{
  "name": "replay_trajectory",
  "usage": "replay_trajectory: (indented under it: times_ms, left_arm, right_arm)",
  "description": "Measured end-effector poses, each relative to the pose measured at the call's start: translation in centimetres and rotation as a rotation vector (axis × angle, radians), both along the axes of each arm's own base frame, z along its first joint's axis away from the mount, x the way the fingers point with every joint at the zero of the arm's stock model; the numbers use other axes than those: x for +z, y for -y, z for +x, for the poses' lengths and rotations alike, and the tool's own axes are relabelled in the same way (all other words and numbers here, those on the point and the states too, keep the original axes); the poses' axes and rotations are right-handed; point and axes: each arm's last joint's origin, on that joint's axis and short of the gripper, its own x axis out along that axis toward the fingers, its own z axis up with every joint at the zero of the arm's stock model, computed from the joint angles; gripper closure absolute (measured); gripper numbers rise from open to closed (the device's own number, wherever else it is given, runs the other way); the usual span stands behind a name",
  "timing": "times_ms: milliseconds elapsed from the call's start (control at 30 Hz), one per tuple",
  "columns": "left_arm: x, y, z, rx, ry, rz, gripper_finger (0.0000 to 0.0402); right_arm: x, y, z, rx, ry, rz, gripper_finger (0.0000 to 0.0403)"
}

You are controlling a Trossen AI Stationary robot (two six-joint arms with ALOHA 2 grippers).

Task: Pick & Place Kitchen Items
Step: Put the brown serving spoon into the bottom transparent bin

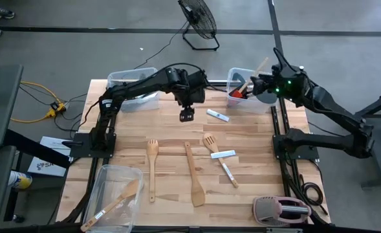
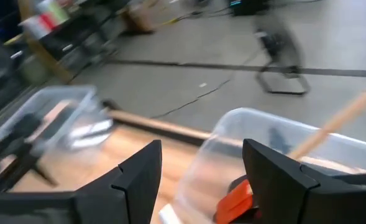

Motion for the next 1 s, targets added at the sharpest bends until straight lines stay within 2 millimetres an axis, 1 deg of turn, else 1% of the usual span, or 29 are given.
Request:
replay_trajectory:
  times_ms: [100,200,333,467,567,700,867,1000]
  left_arm:
    - [-1.1,0.6,0.1,-0.102,-0.009,-0.095,0.0153]
    - [-2.0,1.7,0.4,-0.187,-0.022,-0.147,0.0153]
    - [-3.6,3.2,0.7,-0.234,-0.064,-0.171,0.0153]
    - [-5.4,5.0,1.1,-0.306,-0.088,-0.168,0.0153]
    - [-6.7,6.9,1.3,-0.404,-0.120,-0.158,0.0153]
    - [-7.9,10.1,1.5,-0.572,-0.135,-0.118,0.0153]
    - [-8.8,14.2,1.9,-0.761,-0.118,0.023,0.0153]
    - [-9.3,17.0,2.4,-0.885,-0.054,0.136,0.0153]
  right_arm:
    - [0.1,-0.6,-0.3,0.111,-0.008,-0.004,0.0187]
    - [0.3,-1.2,-0.6,0.228,0.008,0.013,0.0188]
    - [0.4,-1.9,-1.0,0.349,0.023,0.035,0.0188]
    - [0.3,-2.5,-1.5,0.432,0.010,0.045,0.0188]
    - [0.4,-2.9,-1.9,0.489,0.015,0.040,0.0188]
    - [0.3,-3.4,-2.4,0.529,0.009,0.050,0.0188]
    - [0.3,-3.8,-2.9,0.551,0.003,0.040,0.0188]
    - [0.3,-4.0,-3.2,0.553,0.001,0.037,0.0187]
